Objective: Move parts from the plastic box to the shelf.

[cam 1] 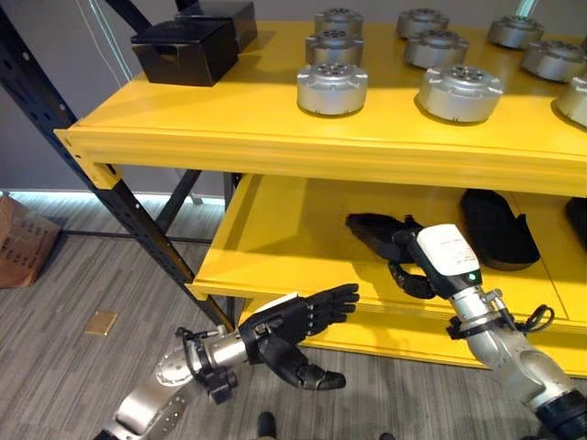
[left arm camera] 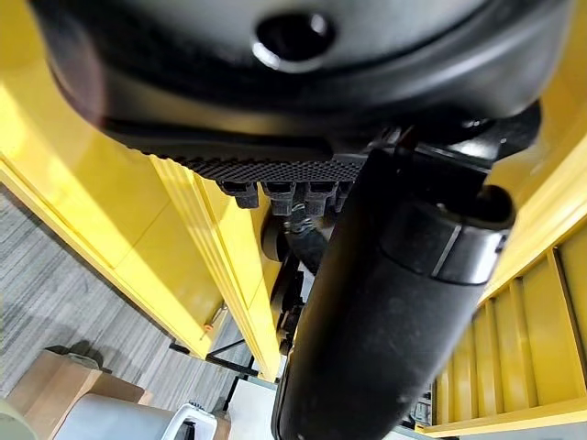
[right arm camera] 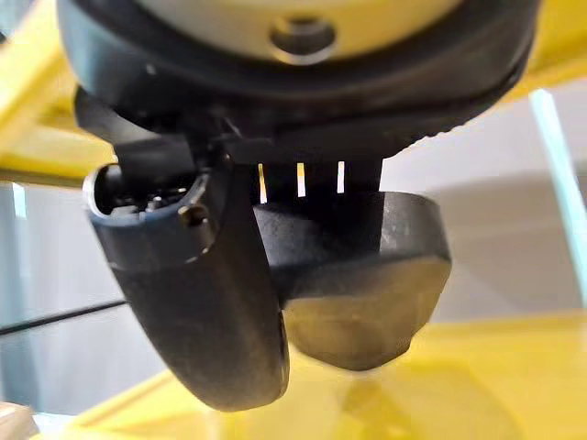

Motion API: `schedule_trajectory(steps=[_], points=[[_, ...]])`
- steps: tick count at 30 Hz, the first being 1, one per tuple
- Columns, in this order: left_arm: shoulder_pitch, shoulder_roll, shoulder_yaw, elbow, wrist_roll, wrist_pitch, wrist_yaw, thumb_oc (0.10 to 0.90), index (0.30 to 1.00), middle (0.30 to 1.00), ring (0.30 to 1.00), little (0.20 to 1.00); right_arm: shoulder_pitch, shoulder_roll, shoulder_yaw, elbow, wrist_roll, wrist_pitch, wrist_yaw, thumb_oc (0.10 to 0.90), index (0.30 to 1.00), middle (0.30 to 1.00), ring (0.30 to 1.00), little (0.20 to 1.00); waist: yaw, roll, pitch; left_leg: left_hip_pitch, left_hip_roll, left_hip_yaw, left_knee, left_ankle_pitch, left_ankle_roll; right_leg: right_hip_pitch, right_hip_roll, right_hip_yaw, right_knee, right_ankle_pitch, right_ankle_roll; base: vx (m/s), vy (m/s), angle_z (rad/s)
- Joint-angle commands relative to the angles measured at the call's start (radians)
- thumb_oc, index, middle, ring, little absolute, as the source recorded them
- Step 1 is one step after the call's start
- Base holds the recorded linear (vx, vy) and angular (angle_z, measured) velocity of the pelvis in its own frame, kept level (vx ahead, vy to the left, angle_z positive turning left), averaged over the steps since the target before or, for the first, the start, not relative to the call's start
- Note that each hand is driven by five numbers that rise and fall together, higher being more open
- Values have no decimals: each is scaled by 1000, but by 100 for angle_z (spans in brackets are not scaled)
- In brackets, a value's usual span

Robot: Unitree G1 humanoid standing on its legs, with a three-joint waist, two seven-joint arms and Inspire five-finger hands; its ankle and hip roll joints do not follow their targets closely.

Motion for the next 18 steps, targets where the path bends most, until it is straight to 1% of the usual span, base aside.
schedule_trajectory(steps=[1,4,5,6,8,16,18], points=[[-80,-46,59,-31,-35,-95,-55,900,1000,1000,1000,1000,-195,12,3,-36,69,17,-35,400,300,300,300,300,21,21,-39,97,17,110,-7,-160,38,-32,71,-26,0,-37,-57,42,-12,4],[-75,-58,59,-25,-19,-92,-57,900,1000,1000,1000,1000,-209,43,32,12,82,47,-22,400,300,300,300,300,28,21,-39,100,18,111,-7,-160,37,-30,68,-34,0,-37,-56,26,-2,3],[-75,-58,59,-25,-19,-92,-57,900,1000,1000,1000,1000,-209,43,32,12,82,47,-22,400,300,300,300,300,28,21,-39,100,18,111,-7,-160,37,-30,68,-34,0,-37,-56,0,0,0],[-77,-62,58,-23,-17,-91,-54,900,1000,1000,1000,1000,-219,57,46,27,82,74,-10,400,300,300,300,300,30,21,-37,99,19,112,-7,-159,37,-30,67,-38,0,-38,-56,0,0,0],[-85,-70,55,-17,-17,-90,-58,900,1000,1000,1000,1000,-249,94,73,83,87,96,6,400,300,300,300,300,39,24,-29,99,18,109,-7,-157,38,-29,65,-45,1,-37,-56,46,28,1],[-81,-87,56,-9,-9,-84,-81,900,1000,1000,1000,1000,-291,143,124,140,80,110,65,400,300,300,300,300,57,25,-20,100,11,102,-7,-153,40,-26,55,-59,-1,-30,-52,47,48,3],[-81,-91,56,-9,-14,-81,-82,900,1000,1000,1000,1000,-305,158,139,161,79,123,74,400,300,300,300,300,61,25,-20,104,7,105,-7,-156,42,-27,48,-60,-1,-24,-47,74,132,1]])
